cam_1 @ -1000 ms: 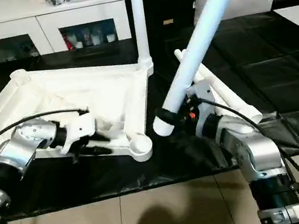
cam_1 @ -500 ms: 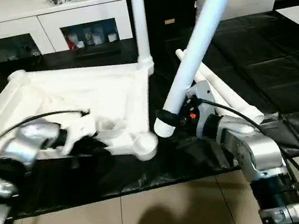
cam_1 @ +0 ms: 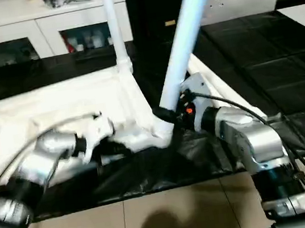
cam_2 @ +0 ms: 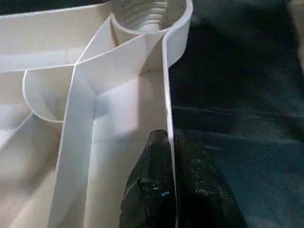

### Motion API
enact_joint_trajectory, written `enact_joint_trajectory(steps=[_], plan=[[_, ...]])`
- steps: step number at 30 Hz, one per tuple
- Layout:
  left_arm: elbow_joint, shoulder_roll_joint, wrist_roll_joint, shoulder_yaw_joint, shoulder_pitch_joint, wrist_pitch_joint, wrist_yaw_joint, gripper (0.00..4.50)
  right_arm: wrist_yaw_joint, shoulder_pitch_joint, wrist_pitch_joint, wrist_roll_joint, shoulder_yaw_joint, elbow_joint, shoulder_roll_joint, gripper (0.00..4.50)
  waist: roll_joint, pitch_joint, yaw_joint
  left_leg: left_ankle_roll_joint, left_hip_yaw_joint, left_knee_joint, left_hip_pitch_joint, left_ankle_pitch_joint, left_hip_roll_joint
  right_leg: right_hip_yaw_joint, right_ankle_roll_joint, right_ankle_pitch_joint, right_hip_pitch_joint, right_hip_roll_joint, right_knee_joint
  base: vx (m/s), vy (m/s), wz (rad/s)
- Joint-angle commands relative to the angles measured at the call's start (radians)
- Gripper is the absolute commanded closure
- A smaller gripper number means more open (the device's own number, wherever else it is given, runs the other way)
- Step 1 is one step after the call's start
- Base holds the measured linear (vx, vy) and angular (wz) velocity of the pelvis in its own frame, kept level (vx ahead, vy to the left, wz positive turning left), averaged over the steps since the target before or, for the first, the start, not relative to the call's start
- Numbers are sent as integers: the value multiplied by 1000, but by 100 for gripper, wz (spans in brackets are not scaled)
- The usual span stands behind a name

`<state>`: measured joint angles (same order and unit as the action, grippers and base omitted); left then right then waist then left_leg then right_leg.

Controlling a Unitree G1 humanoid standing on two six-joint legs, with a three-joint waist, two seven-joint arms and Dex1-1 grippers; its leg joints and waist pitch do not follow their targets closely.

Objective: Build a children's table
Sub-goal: Rotate table base, then insert table leg to table base

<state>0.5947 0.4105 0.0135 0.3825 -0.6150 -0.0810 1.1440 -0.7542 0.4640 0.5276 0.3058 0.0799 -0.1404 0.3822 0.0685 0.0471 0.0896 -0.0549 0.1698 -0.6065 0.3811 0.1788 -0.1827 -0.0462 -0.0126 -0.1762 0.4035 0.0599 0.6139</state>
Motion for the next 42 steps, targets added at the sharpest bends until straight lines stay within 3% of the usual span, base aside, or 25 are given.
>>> enact_joint_trajectory(steps=[1, 5, 6, 9, 14, 22, 23, 28, 29, 30, 31, 34, 36, 42], plan=[[-1, 9, 31, 49, 33, 34, 3, 450, -56, 27, -15, -7, 31, -7, 15, 262, -9, -67, 1, 12, -13, 71, -15, 210, -39, 39, -201, -239, -50, 75, -75, 0, 0, 0], [-24, 3, 26, 36, 52, 54, 4, 450, -112, 35, -2, -15, 75, -20, 35, 262, -11, -68, 4, 11, -14, 71, -14, 208, -39, 38, -191, -257, -51, 77, -74, 0, 0, 0], [-47, -2, 23, 19, 64, 25, -2, 450, -147, 40, 18, -16, 105, -20, 52, 262, -21, -68, 2, 15, -12, 71, -11, 198, -40, 40, -188, -245, -52, 77, -74, 0, 0, 0], [-51, -7, 14, 7, 68, 19, -7, 450, -165, 43, 25, -21, 118, -18, 60, 262, -14, -67, 4, 23, -12, 70, -13, 187, -39, 40, -189, -249, -49, 77, -75, 0, 0, 0], [-53, 3, 9, 9, 77, 50, -1, 450, -163, 54, 2, -40, 120, -43, 60, 262, -22, -69, 4, 26, -11, 70, -12, 176, -39, 40, -187, -241, -48, 76, -74, 0, 0, 0], [-31, -12, 0, -20, 84, 82, 1, 450, -178, 62, -25, -53, 126, -99, 58, 262, -22, -68, 4, 30, -10, 70, -11, 177, -38, 39, -189, -247, -48, 77, -76, 0, 0, 0], [-24, -14, -2, -22, 82, 82, 4, 406, -177, 62, -27, -57, 127, -103, 57, 262, -22, -67, 4, 28, -10, 70, -12, 180, -38, 39, -186, -258, -48, 77, -77, 0, 0, 0], [42, -23, 0, -35, 57, 93, -14, 373, -176, 52, -21, -54, 121, -90, 59, 262, -21, -65, 5, 21, -11, 73, -14, 204, -38, 39, -174, -299, -46, 77, -81, 0, 0, 0], [57, -27, 2, -37, 52, 92, -12, 354, -180, 51, -23, -53, 120, -93, 61, 262, -13, -65, 5, 17, -12, 74, -16, 215, -39, 39, -171, -310, -44, 78, -82, 0, 0, 0], [67, -26, 3, -37, 50, 93, -6, 354, -181, 49, -24, -53, 120, -92, 62, 262, -17, -65, 4, 17, -11, 74, -16, 220, -38, 39, -169, -314, -45, 76, -85, 0, 0, 0], [78, -26, 5, -38, 48, 94, -2, 396, -182, 47, -25, -53, 121, -91, 63, 262, -19, -64, 4, 15, -12, 75, -17, 227, -38, 40, -165, -327, -45, 77, -86, 0, 0, 0], [99, -25, 8, -37, 47, 100, 21, 388, -187, 42, -24, -51, 122, -85, 67, 262, -17, -61, 3, 7, -14, 78, -19, 249, -38, 40, -158, -360, -45, 78, -89, 0, 0, 0], [108, -25, 11, -36, 45, 105, 23, 437, -189, 42, -24, -52, 122, -85, 67, 262, -18, -62, 0, 3, -14, 79, -20, 254, -38, 41, -160, -360, -47, 78, -88, 0, 0, 0], [144, -33, 7, -41, 31, 125, 24, 447, -199, 44, -21, -57, 124, -87, 72, 262, -19, -63, 2, 13, -11, 77, -19, 231, -38, 42, -177, -318, -48, 78, -86, 0, 0, 0]])
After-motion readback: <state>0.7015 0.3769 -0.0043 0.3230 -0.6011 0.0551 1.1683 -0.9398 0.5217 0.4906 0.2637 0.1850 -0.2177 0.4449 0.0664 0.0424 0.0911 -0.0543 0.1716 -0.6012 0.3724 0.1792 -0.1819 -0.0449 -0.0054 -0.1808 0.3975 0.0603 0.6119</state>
